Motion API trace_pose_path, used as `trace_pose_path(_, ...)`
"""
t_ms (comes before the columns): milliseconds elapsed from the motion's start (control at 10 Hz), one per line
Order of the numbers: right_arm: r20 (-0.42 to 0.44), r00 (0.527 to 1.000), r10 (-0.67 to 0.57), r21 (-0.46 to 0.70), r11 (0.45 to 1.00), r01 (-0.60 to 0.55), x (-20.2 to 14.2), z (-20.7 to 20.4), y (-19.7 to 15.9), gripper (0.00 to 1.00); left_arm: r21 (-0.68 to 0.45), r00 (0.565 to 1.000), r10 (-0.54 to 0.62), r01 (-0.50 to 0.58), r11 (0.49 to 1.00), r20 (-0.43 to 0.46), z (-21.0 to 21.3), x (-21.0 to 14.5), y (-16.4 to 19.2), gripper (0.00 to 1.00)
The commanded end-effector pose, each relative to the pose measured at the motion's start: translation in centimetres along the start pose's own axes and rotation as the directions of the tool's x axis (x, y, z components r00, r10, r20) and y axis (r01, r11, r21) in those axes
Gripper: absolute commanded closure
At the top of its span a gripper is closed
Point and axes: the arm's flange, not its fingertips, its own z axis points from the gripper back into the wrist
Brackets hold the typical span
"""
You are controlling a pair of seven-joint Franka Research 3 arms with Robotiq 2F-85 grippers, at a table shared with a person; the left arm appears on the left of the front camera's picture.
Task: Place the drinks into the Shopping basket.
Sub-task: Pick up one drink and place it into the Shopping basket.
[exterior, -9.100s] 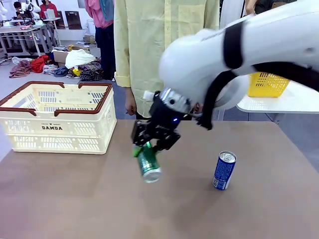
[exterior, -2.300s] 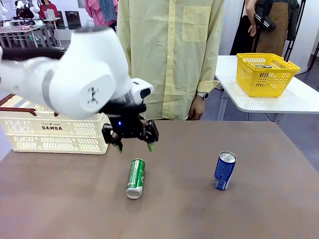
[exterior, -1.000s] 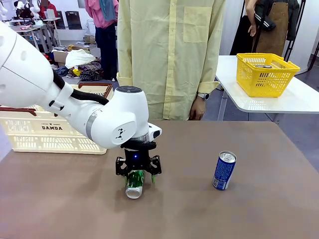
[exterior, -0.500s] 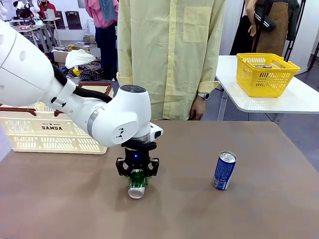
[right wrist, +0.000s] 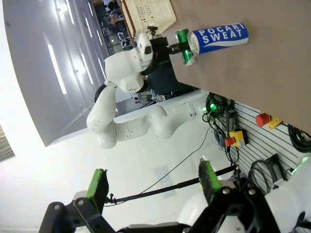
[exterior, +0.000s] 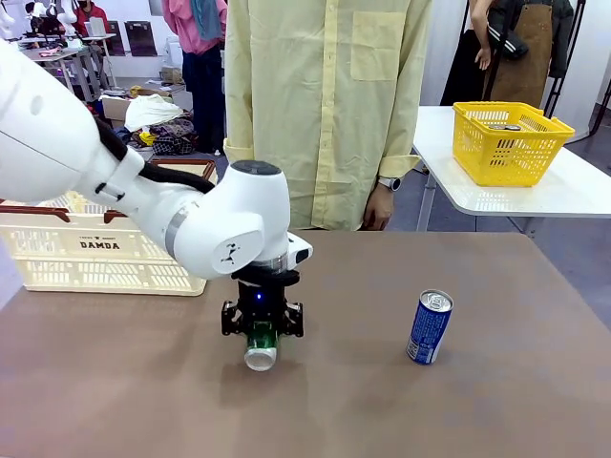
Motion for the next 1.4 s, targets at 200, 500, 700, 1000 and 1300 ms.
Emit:
trace_pose_path(200,-0.007,1.000,-0.016,0.003,1.000,0.016,-0.2,0.1,0.4,0.00,0.074,0.991,-0.060,0.051,0.996,0.122,17.3,-3.7,2.3,1.00)
trace_pose_path(500,-0.007,1.000,-0.016,0.003,1.000,0.016,-0.2,0.1,0.4,0.00,0.127,0.984,-0.082,0.062,0.990,0.158,23.6,-5.0,2.4,1.00)
trace_pose_path(700,-0.007,1.000,-0.016,0.003,1.000,0.016,-0.2,0.1,0.4,0.00,0.116,0.983,-0.088,0.070,0.991,0.158,24.0,-6.2,2.6,1.00)
trace_pose_path(1000,-0.007,1.000,-0.016,0.003,1.000,0.016,-0.2,0.1,0.4,0.00,0.116,0.983,-0.088,0.070,0.991,0.158,24.0,-6.2,2.6,1.00)
trace_pose_path(1300,-0.007,1.000,-0.016,0.003,1.000,0.016,-0.2,0.1,0.4,0.00,0.016,0.980,-0.135,0.134,0.991,0.144,25.5,-2.6,4.2,1.00)
